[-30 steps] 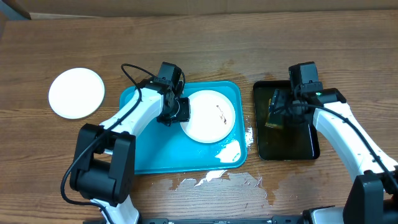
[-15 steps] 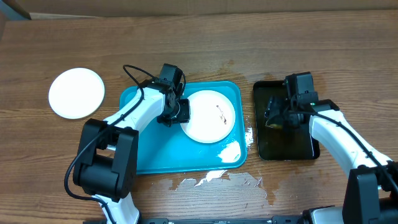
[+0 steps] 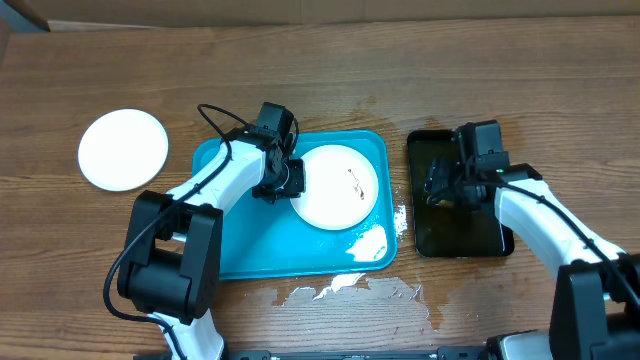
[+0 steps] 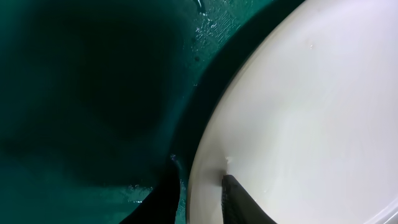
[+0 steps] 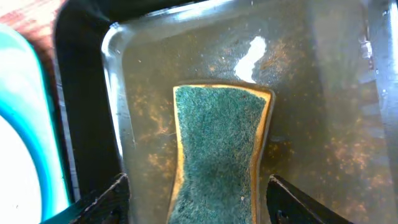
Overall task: Clean dirty plates on tray and stack at the side
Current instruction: 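Grasp the green-and-yellow sponge and dip it in the black tray's water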
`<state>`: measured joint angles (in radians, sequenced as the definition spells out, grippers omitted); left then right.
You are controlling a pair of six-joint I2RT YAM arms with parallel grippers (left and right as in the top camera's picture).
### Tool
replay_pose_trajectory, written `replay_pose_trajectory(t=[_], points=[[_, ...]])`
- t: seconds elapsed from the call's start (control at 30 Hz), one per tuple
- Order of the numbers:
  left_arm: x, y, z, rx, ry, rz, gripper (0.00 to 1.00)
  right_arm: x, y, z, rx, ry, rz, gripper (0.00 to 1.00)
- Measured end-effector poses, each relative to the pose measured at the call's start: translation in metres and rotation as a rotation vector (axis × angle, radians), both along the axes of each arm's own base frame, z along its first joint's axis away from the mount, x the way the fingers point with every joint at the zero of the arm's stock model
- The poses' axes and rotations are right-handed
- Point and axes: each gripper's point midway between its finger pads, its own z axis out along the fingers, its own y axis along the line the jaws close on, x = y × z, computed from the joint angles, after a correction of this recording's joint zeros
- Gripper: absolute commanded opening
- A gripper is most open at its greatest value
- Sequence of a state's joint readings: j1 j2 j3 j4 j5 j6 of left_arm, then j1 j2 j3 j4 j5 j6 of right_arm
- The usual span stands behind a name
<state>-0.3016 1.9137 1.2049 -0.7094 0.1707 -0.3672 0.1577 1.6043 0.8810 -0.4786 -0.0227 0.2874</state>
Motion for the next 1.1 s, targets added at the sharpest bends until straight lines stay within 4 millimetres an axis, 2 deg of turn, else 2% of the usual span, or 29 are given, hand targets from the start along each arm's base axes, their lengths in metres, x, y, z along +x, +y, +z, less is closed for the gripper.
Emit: replay_pose_trajectory(t=[0.1, 0.2, 0.3, 0.37, 0.43, 0.5, 0.67, 0.7, 0.77, 0.83, 0.93, 1.1], points=[[0.0, 0.0, 0.0, 0.002, 0.0, 0.0, 0.27, 0.002, 0.0, -0.011, -0.005, 0.008, 0.004, 0.45], [0.0, 0.001, 0.0, 0.003, -0.001, 0.0, 0.27, 0.007, -0.001, -0.012, -0.012, -0.005, -0.005, 0.41], [0.0, 0.001, 0.0, 0.003, 0.0, 0.0, 0.27, 0.007, -0.004, -0.012, -0.027, -0.008, -0.011, 0.32], [0.0, 0.001, 0.0, 0.003, 0.0, 0.0, 0.27, 0.005, -0.007, -0.013, -0.04, 0.001, -0.017, 0.34], [0.0, 0.001, 0.0, 0.003, -0.001, 0.0, 0.3, 0.004, -0.008, -0.014, -0.046, 0.007, -0.023, 0.49], [0.0, 0.001, 0.0, 0.003, -0.001, 0.0, 0.31, 0.003, -0.009, -0.014, -0.053, 0.009, -0.025, 0.54], [0.0, 0.0, 0.0, 0.003, -0.001, 0.0, 0.31, 0.008, -0.009, -0.014, -0.055, -0.012, -0.022, 0.56], [0.0, 0.0, 0.0, 0.003, -0.001, 0.0, 0.31, 0.01, -0.009, -0.014, -0.055, -0.02, -0.022, 0.53], [0.0, 0.0, 0.0, 0.003, -0.001, 0.0, 0.31, 0.011, -0.009, -0.019, -0.059, -0.02, -0.018, 0.39], [0.0, 0.0, 0.0, 0.003, -0.001, 0.0, 0.31, 0.011, -0.009, -0.025, -0.061, -0.007, -0.02, 0.21], [0.0, 0.0, 0.0, 0.003, -0.001, 0.0, 0.31, 0.007, -0.012, -0.029, -0.077, 0.011, -0.021, 0.04], [0.0, 0.001, 0.0, 0.003, -0.001, 0.0, 0.31, -0.005, -0.019, -0.026, -0.117, 0.083, -0.035, 0.04]])
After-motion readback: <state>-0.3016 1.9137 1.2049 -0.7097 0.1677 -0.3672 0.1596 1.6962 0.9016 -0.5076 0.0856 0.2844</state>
